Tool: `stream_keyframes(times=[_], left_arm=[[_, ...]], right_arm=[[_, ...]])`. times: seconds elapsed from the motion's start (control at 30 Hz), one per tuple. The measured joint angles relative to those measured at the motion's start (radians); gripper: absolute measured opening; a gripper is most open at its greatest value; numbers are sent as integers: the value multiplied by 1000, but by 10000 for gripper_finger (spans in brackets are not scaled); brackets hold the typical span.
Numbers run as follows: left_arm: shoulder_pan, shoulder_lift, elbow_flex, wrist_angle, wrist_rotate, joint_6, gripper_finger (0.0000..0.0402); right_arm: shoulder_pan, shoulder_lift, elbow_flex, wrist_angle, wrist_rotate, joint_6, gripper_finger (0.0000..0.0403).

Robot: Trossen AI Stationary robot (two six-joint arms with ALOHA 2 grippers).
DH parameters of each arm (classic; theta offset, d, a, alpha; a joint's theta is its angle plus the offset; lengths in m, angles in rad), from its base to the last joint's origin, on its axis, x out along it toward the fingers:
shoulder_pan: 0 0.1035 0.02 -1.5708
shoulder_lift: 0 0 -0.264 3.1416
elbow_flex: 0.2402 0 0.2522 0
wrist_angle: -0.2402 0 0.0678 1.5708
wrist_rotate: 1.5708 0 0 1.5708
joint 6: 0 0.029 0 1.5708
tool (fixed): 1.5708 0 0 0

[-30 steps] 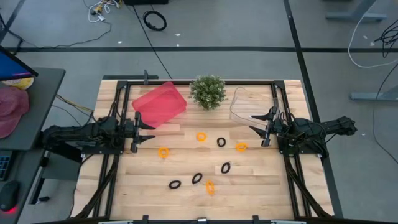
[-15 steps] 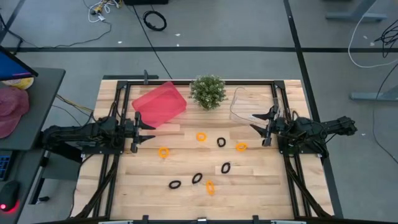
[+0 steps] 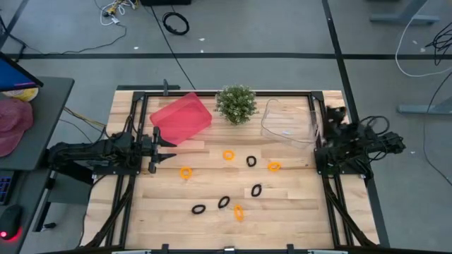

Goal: Sort spring keychains
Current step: Put the top right orange spring keychain into the transparent bin

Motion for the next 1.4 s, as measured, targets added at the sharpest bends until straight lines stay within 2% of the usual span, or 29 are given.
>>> stream_keyframes(times=[0.17, 0.27, 0.33, 0.43, 0.53, 0.67, 0.8, 1.0, 1.13, 1.3, 1.4], left_arm=[[0, 0, 0, 0, 0, 0, 172], [0, 0, 0, 0, 0, 0, 172], [0, 0, 0, 0, 0, 0, 172], [0, 0, 0, 0, 0, 0, 172], [0, 0, 0, 0, 0, 0, 172], [0, 0, 0, 0, 0, 0, 172], [0, 0, 0, 0, 0, 0, 172], [0, 0, 0, 0, 0, 0, 172], [0, 0, 0, 0, 0, 0, 172], [0, 0, 0, 0, 0, 0, 172], [0, 0, 0, 0, 0, 0, 172]], right_arm=[[0, 0, 1, 156, -59, 17, 222], [0, 0, 32, 148, -124, -8, 222], [0, 0, 81, 84, -130, -15, 222], [0, 0, 207, -185, -103, 9, 222], [0, 43, 435, -671, -38, 73, 222], [0, 241, 766, -1253, 18, 374, 222], [0, 483, 973, -1619, 14, 560, 222], [-2, 788, 1121, -2053, -1, 801, 222], [-16, 958, 1140, -2243, -62, 838, 222], [-18, 1109, 1126, -2294, -164, 788, 222], [-17, 1177, 1125, -2283, -169, 769, 222]])
